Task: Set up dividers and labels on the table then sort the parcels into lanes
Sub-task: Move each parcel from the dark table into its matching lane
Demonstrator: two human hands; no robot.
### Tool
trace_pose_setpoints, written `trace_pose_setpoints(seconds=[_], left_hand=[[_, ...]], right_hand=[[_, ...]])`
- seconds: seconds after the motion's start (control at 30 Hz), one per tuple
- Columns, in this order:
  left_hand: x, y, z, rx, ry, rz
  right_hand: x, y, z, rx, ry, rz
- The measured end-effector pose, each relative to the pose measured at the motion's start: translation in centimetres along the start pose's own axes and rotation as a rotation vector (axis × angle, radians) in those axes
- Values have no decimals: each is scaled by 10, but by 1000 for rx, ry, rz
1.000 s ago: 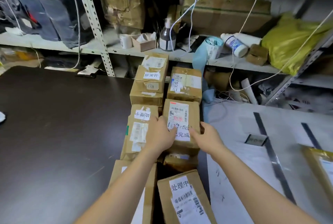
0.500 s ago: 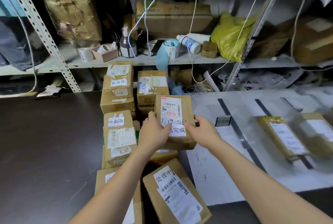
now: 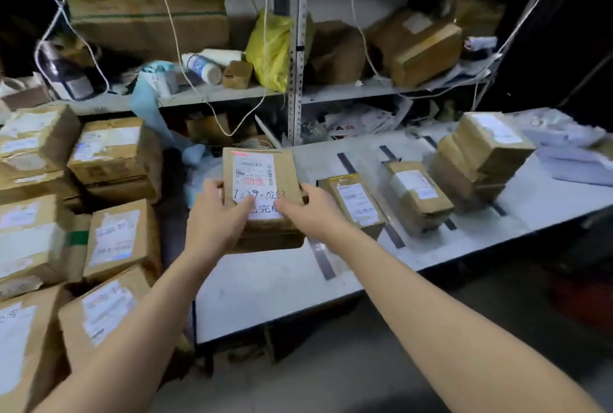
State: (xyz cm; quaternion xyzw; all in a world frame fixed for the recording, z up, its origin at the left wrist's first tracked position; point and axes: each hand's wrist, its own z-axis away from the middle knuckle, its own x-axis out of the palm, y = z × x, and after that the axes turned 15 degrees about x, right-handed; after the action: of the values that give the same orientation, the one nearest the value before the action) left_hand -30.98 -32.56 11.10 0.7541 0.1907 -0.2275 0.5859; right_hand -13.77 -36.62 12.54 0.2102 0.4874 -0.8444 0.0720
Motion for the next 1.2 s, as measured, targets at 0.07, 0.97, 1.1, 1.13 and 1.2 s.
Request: trace_pose_setpoints(seconds=[0.07, 0.97, 1.1, 1.13, 1.2], left_hand=[[31, 29, 7, 6, 8, 34], [368, 184, -98, -103, -286, 435], [406, 180, -106, -156, -321, 382], [413, 178, -107, -164, -324, 371], [425, 177, -108, -192, -308, 353]], right_hand=[[-39, 19, 5, -6, 8, -10], [-364, 141, -164, 169, 179, -57], [-377, 165, -204, 183, 149, 9], [-378, 170, -214, 180, 137, 37], [-379, 177, -231, 171, 104, 99]])
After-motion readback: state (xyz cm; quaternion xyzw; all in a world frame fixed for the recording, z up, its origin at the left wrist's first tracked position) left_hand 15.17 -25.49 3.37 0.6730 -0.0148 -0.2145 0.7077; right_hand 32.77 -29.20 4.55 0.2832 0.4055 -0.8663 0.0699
